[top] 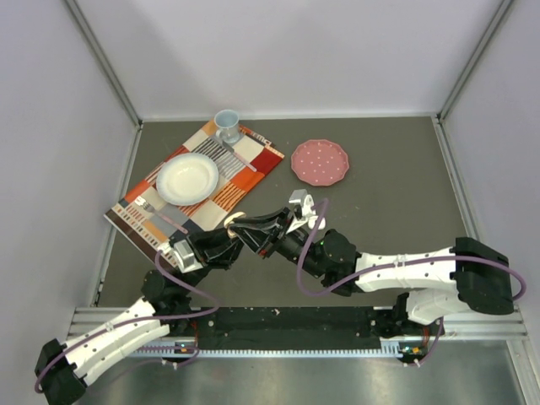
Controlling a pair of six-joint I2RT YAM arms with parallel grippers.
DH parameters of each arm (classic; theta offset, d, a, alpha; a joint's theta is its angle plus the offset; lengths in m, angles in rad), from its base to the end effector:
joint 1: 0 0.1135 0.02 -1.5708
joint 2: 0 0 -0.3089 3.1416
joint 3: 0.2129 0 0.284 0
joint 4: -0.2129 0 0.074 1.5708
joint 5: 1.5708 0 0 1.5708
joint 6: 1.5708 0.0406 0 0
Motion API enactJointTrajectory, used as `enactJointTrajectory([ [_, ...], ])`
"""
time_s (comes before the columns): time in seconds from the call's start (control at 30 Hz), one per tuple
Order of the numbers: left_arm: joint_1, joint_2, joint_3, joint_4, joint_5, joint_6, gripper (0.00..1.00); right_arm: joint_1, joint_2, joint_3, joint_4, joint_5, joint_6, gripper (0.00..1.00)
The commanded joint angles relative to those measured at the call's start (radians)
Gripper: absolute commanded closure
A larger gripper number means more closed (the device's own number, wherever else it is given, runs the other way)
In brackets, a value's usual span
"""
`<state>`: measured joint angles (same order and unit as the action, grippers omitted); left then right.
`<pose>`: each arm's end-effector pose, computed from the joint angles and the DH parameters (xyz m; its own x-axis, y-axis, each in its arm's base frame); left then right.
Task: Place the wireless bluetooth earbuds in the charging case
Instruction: Insert the left earbud into the left side groove of the charging case.
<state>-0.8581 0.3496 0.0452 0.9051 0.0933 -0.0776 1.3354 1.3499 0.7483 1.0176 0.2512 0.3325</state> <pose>0.0671 -0.0834 0.2580 0.3062 -0.4723 -0.8265 0.8298 0.5579 -0.0114 0.0842 0.3076 0.3531 -0.2010 0.5173 -0.8318 -0.8709 0.2943 0.3935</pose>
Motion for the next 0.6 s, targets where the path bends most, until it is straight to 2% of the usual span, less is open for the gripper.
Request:
enactJointTrajectory([
  [0.0, 0.002, -0.008, -0.065, 0.06, 0.014, -0.007, 1.0, 0.018, 0.018, 0.039, 0.03, 0.019, -0.026, 1.0],
  [0.57, 0.002, -0.037, -0.059, 0.063, 0.01, -0.014, 1.0, 0.019, 0.011, 0.014, 0.016, 0.036, -0.032, 1.0],
])
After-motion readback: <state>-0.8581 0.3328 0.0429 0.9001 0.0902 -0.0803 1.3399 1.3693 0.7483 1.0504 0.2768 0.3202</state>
